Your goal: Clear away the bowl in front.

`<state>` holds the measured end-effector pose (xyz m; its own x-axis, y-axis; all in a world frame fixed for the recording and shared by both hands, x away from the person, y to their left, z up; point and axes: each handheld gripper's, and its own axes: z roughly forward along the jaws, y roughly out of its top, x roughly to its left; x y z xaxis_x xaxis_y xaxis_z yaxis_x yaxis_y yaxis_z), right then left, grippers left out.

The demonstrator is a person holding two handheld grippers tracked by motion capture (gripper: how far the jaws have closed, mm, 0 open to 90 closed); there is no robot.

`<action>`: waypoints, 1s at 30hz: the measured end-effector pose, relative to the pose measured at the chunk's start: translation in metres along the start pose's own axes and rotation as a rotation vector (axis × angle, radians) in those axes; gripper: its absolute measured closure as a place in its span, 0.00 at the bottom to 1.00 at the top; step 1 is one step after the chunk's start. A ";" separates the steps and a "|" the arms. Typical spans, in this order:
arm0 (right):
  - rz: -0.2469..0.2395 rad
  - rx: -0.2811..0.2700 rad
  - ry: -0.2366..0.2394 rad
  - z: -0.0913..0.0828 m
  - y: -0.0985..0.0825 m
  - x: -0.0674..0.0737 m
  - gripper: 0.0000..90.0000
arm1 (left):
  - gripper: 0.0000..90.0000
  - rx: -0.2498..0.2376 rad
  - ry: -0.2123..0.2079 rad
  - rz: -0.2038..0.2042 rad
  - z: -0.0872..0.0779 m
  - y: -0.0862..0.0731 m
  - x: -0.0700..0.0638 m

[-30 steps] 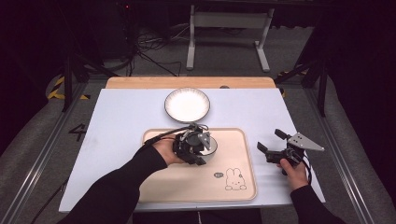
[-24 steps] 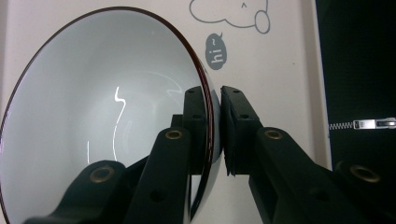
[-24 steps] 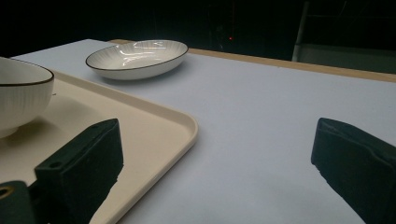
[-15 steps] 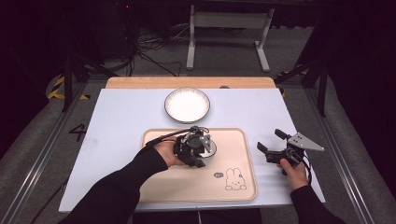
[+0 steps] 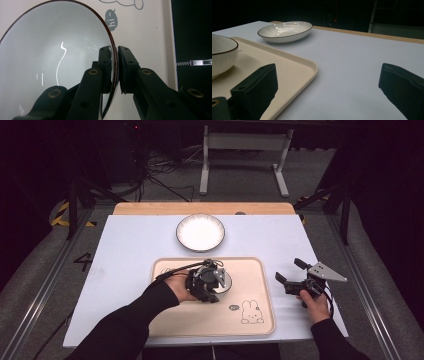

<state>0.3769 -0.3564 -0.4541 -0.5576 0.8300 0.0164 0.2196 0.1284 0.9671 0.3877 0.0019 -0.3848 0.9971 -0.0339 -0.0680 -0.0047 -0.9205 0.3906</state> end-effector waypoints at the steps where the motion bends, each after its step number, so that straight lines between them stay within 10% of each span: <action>1: 0.000 0.000 0.000 0.000 0.000 0.000 0.03 | 0.90 0.000 -0.002 -0.004 0.000 -0.001 0.000; 14: -0.002 -0.001 -0.004 0.000 0.000 0.000 0.03 | 0.70 0.031 -0.024 0.003 0.013 0.000 -0.004; 24: -0.001 -0.001 -0.002 0.000 0.000 0.000 0.03 | 0.19 -0.155 -0.053 -0.098 -0.002 -0.012 0.002; 30: -0.003 -0.001 -0.005 0.000 0.000 0.000 0.03 | 0.00 -0.250 0.017 -0.144 -0.010 -0.023 0.000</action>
<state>0.3765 -0.3563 -0.4541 -0.5538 0.8325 0.0123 0.2173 0.1302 0.9674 0.3887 0.0268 -0.3841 0.9873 0.0989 -0.1244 0.1539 -0.7906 0.5926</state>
